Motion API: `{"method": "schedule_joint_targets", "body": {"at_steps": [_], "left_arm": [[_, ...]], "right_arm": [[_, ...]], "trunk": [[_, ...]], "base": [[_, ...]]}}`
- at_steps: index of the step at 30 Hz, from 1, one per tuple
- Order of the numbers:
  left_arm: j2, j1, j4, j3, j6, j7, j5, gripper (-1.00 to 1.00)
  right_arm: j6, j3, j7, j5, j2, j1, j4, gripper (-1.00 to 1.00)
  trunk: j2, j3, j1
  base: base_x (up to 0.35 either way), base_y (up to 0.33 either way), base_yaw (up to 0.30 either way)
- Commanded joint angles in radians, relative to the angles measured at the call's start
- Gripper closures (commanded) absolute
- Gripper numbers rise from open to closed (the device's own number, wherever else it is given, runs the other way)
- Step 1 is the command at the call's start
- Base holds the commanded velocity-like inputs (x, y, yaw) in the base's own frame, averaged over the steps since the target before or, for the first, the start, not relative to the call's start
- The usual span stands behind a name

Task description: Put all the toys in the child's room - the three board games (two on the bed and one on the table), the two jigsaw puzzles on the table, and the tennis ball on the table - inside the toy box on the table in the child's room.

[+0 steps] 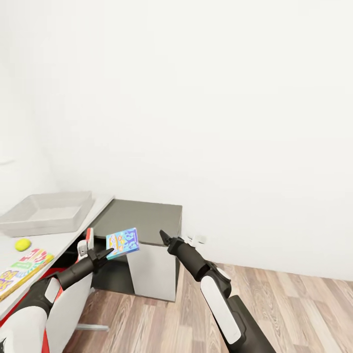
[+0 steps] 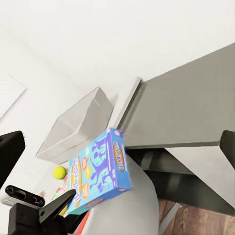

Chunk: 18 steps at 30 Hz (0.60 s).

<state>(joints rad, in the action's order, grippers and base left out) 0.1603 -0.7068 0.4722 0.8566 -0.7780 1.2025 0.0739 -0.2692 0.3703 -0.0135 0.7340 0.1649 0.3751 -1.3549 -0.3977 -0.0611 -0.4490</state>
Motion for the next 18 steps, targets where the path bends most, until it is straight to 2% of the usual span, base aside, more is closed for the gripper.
{"method": "schedule_joint_targets", "body": {"at_steps": [1,18], "left_arm": [[-0.001,-0.002,0.0,0.007,-0.009,0.005,0.007,1.0],[-0.001,-0.002,0.003,0.008,-0.011,0.005,0.006,1.0]], "right_arm": [[-0.004,-0.001,-0.001,0.007,0.0,0.001,-0.001,-1.0],[-0.004,0.001,0.0,0.007,0.001,0.001,-0.001,-1.0]], "trunk": [[-0.002,-0.002,-0.001],[-0.002,0.003,-0.001]], "base": [[0.167,-0.158,0.275],[0.021,-0.019,0.279]]}}
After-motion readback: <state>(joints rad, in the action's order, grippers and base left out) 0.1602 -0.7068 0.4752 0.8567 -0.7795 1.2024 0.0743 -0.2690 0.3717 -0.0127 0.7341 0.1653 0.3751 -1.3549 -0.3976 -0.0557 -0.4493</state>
